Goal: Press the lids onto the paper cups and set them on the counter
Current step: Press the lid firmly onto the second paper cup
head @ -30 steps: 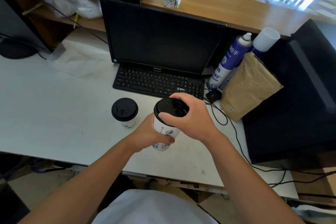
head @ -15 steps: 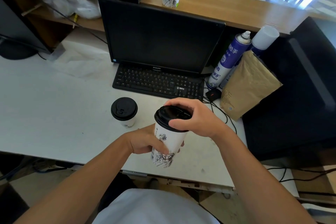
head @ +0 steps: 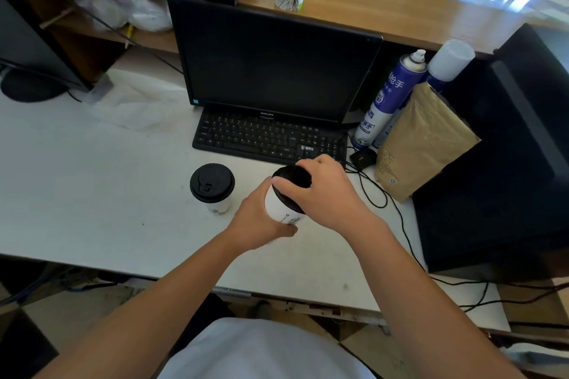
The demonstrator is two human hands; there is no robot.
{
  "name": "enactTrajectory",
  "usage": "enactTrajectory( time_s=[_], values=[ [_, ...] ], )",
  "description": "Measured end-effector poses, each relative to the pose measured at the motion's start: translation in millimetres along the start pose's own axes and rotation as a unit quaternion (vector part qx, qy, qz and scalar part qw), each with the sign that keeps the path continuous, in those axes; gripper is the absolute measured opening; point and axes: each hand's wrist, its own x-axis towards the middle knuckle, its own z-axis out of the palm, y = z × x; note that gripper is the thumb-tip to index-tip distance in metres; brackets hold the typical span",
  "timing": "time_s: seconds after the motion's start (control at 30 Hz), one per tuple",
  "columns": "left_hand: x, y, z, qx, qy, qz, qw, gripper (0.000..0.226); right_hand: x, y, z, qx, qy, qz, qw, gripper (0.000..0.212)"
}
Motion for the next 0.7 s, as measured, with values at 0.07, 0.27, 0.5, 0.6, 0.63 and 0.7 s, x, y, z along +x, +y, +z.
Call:
enactTrajectory(
  time_s=[0.07,0.27,0.5,0.6,0.63,0.7],
  values=[
    [0,0,0,-0.004,-0.010,-0.008,1.000,0.081,0,-3,1,-0.008,0.017,-0.006,1.000,0.053],
    [-2,5,-5,0.002,-0.063,0.003,0.998,0.076,-8,-10,-8,-0.015,0.005,-0.047,0.999,0.056],
    [-1,5,3,-0.004,0.013,0.014,1.000,0.073,-15,-17,-10,-0.052,0.034,0.012,0.998,0.055],
    [2,4,5,0.002,0.029,0.017,0.999,0.073,-13,-19,-13,-0.039,0.032,0.018,0.999,0.049],
    [2,5,4,0.000,0.030,0.017,0.999,0.074,-12,-19,-14,-0.036,0.030,0.013,0.999,0.048],
    [2,8,4,-0.009,0.027,0.017,0.999,0.075,-11,-18,-16,-0.032,0.024,-0.003,0.999,0.049]
  ],
)
